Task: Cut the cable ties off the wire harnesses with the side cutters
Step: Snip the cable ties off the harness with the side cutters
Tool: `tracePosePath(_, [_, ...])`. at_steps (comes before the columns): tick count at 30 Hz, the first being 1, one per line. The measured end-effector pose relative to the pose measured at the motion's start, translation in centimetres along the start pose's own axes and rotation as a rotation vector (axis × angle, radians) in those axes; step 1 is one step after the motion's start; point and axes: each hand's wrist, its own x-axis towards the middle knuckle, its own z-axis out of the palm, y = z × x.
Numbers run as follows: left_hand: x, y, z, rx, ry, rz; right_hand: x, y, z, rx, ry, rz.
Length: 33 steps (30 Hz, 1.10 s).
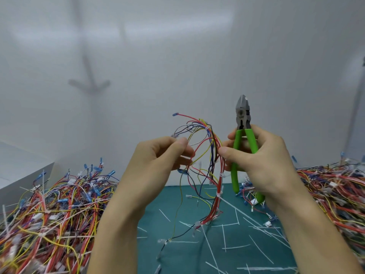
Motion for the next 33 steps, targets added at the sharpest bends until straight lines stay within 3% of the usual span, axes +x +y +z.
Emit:
tracePosePath(5, [0.2, -0.4, 0.3, 0.162, 0.109, 0.011, 0.1, -0.2, -0.6, 0.092, 0.010, 0.011])
tracePosePath(8, [0.2, -0.6, 0.1, 0.161, 0.166, 0.004, 0.1, -0.4, -0.9, 0.139, 0.009, 0.015])
tracePosePath(12, [0.2, -0.7, -0.2, 0.155, 0.124, 0.003, 0.0, -0.5, -1.0, 0.170, 0.014, 0.010])
tracePosePath(16, [0.1, 0.2, 0.1, 0.034, 0.172, 0.111, -0.1, -0.5, -0.4, 0.166, 0.038, -0.013])
tracePosePath(21, [-0.4, 0.6, 1.0, 0.205, -0.140, 0.156, -0.5, -0.4, 0.7, 0.124, -0.024, -0.067])
tracePosePath(24, [-0.1, 0.0, 1.7, 0.194, -0.267, 0.188, -0.6, -0.3, 1.5, 0.084, -0.033, -0.097])
tracePosePath(28, [0.3, -0.6, 1.1, 0.158, -0.285, 0.200, -0.7, -0.2, 1.8, 0.087, -0.048, -0.074])
tracePosePath(33, [0.5, -1.0, 1.0, 0.212, -0.176, 0.199, -0.8, -0.5, 1.8, 0.093, -0.038, -0.071])
